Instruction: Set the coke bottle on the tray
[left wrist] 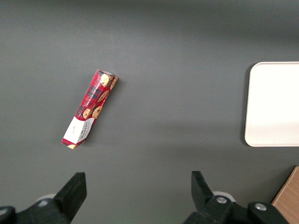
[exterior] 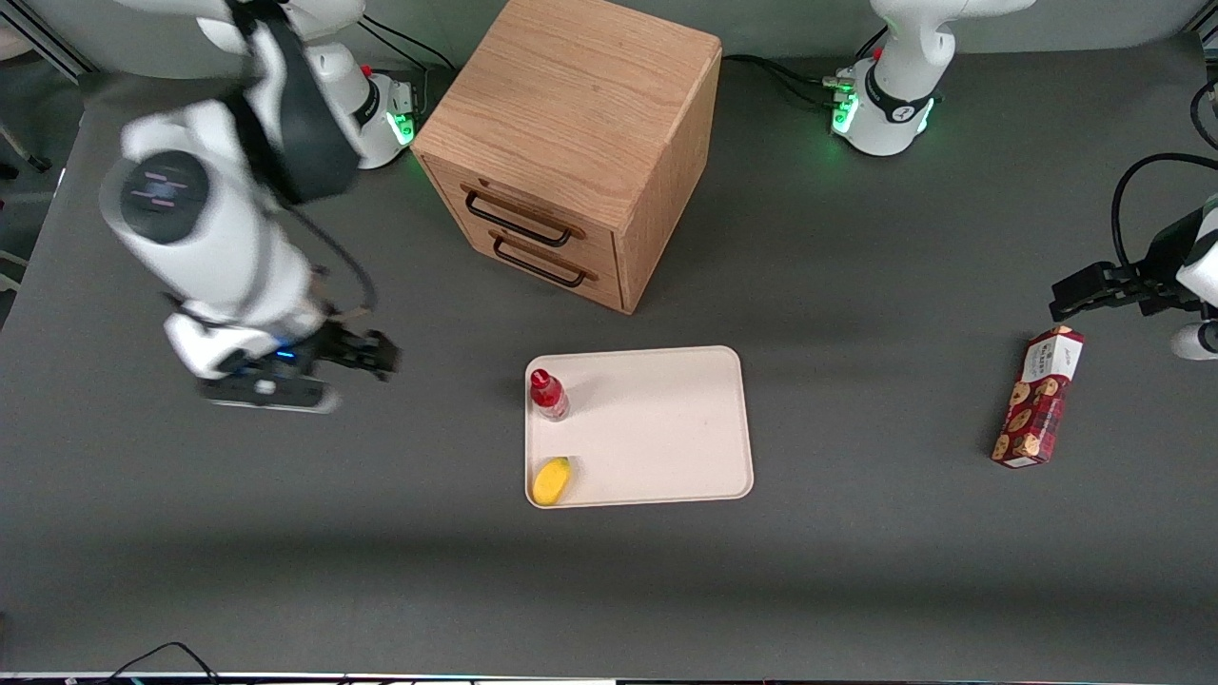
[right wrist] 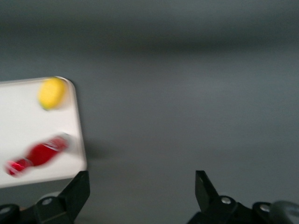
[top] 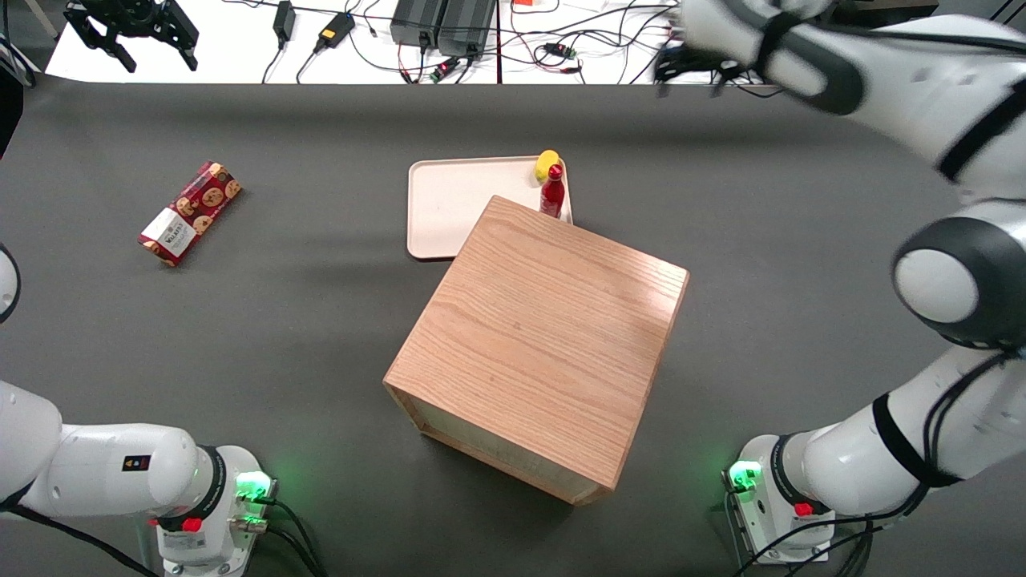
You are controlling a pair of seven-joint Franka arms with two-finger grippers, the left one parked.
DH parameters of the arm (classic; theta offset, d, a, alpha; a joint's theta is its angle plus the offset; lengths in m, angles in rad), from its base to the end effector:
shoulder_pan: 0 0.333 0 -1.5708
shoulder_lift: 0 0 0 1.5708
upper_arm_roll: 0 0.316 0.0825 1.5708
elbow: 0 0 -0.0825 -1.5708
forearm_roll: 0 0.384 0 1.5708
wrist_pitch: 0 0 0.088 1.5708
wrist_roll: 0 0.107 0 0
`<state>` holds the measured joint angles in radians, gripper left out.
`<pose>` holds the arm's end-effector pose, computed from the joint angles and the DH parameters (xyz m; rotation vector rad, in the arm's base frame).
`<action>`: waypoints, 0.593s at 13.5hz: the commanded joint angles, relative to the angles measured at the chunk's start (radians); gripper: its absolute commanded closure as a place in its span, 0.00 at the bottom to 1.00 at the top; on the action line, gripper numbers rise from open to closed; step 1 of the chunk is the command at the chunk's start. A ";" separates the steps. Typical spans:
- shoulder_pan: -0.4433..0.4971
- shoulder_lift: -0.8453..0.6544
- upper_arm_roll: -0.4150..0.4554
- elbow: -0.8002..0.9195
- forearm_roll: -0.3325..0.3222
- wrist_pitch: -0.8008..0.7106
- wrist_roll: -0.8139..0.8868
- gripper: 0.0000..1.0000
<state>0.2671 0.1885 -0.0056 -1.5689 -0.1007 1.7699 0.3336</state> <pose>0.6034 0.1527 0.5323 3.0481 -0.0803 0.0629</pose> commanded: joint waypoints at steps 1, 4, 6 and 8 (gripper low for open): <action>0.006 -0.157 -0.130 -0.120 0.044 -0.043 -0.181 0.00; 0.001 -0.246 -0.263 -0.178 0.095 -0.043 -0.312 0.00; 0.001 -0.282 -0.321 -0.195 0.096 -0.043 -0.375 0.00; 0.001 -0.293 -0.343 -0.195 0.096 -0.044 -0.389 0.00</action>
<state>0.2561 -0.0703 -0.3334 -1.7316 -0.0307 1.7122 -0.0283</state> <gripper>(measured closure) 0.000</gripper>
